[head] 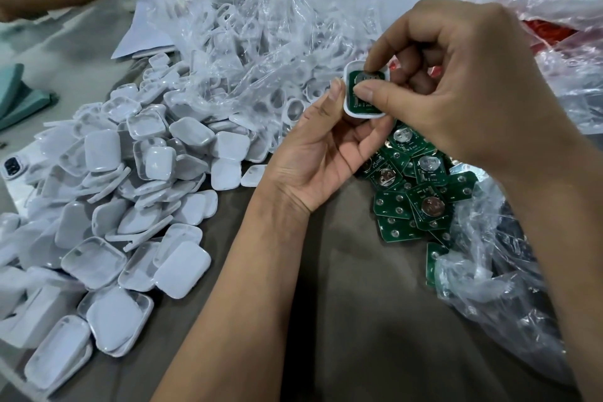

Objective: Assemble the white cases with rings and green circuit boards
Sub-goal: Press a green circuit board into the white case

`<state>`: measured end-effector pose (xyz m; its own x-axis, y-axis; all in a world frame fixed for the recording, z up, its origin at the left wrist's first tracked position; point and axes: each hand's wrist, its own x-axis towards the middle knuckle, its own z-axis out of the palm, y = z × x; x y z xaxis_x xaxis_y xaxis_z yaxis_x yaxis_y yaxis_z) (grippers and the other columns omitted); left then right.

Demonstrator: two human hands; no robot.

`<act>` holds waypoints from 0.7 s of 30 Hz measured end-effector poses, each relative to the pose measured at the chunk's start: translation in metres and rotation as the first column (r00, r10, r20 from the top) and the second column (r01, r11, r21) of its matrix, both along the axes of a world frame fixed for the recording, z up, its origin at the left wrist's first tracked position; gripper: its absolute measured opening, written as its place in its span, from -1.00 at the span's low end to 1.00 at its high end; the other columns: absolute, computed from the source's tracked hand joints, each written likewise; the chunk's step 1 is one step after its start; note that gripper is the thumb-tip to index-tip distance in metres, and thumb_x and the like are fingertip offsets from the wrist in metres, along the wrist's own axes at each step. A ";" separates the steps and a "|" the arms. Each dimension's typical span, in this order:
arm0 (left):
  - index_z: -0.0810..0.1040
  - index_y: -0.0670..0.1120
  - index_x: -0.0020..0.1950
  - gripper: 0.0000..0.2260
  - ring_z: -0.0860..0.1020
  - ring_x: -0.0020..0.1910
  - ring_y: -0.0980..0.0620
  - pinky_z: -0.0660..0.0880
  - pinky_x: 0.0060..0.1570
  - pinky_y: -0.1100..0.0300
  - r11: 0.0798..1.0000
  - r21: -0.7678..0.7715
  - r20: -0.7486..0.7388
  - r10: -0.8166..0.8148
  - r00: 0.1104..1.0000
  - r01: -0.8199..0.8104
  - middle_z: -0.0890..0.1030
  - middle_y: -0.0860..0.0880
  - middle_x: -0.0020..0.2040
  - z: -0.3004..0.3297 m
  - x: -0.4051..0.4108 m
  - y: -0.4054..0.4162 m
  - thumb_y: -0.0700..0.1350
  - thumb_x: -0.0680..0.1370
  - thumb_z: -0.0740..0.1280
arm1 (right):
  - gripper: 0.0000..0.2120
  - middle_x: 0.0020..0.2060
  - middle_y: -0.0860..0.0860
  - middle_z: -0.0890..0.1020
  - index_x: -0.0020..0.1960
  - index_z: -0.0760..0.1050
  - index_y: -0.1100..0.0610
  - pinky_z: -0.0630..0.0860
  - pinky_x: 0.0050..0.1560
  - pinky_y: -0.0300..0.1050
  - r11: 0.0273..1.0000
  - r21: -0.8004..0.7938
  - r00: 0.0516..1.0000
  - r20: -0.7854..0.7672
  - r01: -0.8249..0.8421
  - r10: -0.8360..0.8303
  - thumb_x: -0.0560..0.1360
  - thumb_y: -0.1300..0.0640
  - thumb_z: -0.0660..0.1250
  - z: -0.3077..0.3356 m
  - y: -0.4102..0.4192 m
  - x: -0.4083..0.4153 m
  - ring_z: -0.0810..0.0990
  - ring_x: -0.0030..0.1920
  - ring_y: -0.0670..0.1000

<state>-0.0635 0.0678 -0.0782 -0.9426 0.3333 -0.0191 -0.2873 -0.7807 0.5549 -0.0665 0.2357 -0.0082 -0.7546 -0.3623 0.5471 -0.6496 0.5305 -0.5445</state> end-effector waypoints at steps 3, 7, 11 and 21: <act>0.73 -0.20 -0.04 -0.74 0.71 -0.01 -0.05 0.66 -0.01 0.14 1.000 -0.014 -0.014 0.011 1.000 -0.011 0.71 -0.18 0.02 0.001 -0.001 0.000 -0.04 0.56 0.34 | -0.78 -0.28 -0.04 0.60 0.00 0.66 0.14 0.47 -0.28 -0.30 1.000 -0.017 1.000 -0.002 0.008 -0.008 0.48 0.03 0.57 -0.001 -0.001 -0.001 0.49 -0.38 -0.16; 0.69 -0.26 0.02 -0.76 0.70 0.04 -0.12 0.66 0.00 0.10 1.000 0.002 -0.016 0.020 1.000 -0.020 0.69 -0.24 0.06 0.000 -0.003 0.001 -0.12 0.48 0.42 | -0.85 -0.27 0.00 0.64 -0.09 0.69 0.13 0.42 -0.27 -0.30 0.999 -0.035 0.999 -0.014 0.036 -0.036 0.47 0.06 0.57 -0.003 -0.004 -0.003 0.52 -0.35 -0.07; 0.58 -0.29 0.11 -0.78 0.71 0.03 -0.11 0.66 0.03 0.08 0.998 0.027 0.031 0.052 0.998 -0.052 0.69 -0.25 0.04 -0.002 -0.005 0.001 -0.15 0.64 0.27 | -0.89 -0.26 0.01 0.64 -0.10 0.71 0.13 0.43 -0.23 -0.25 0.998 -0.019 0.998 0.001 0.057 -0.057 0.47 0.10 0.56 -0.006 -0.006 -0.006 0.53 -0.32 -0.04; 0.71 -0.25 -0.07 -0.80 0.70 0.02 -0.09 0.67 0.02 0.12 0.993 0.018 0.042 0.119 0.992 -0.120 0.67 -0.25 0.04 0.005 -0.004 0.003 -0.14 0.52 0.36 | -0.71 -0.19 0.08 0.70 -0.06 0.72 0.20 0.58 -0.06 0.03 0.994 -0.107 0.999 0.045 0.021 -0.016 0.67 0.05 0.33 -0.009 -0.017 -0.011 0.69 -0.14 0.01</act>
